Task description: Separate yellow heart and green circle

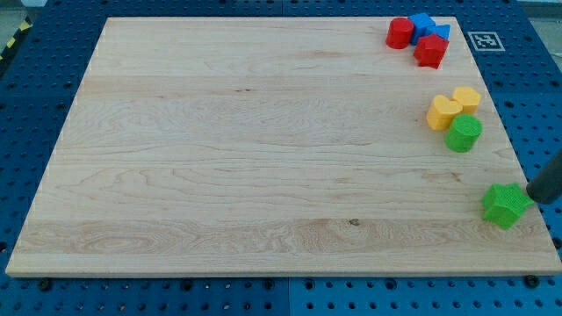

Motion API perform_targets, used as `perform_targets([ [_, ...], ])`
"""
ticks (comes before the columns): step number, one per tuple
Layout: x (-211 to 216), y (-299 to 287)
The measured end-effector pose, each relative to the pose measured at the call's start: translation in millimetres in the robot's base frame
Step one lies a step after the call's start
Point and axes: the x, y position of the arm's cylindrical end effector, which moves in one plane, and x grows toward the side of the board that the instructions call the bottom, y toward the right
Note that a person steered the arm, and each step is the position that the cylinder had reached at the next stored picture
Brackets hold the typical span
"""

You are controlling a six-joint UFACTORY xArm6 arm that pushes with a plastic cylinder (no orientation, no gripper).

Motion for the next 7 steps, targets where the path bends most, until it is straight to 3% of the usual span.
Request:
perform_targets([
  [2, 1.0, -32.6],
  [7, -6.4, -12.9],
])
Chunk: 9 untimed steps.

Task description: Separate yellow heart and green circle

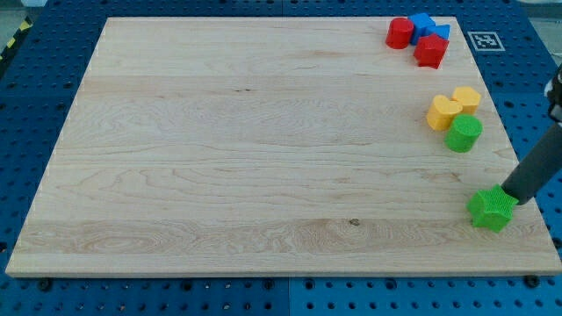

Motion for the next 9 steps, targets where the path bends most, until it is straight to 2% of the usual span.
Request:
perform_targets([
  [1, -46.4, 59.6],
  [2, -58.9, 61.5],
  [4, -135.3, -17.2],
  [5, -142.8, -50.2],
  [9, -120.9, -54.4],
])
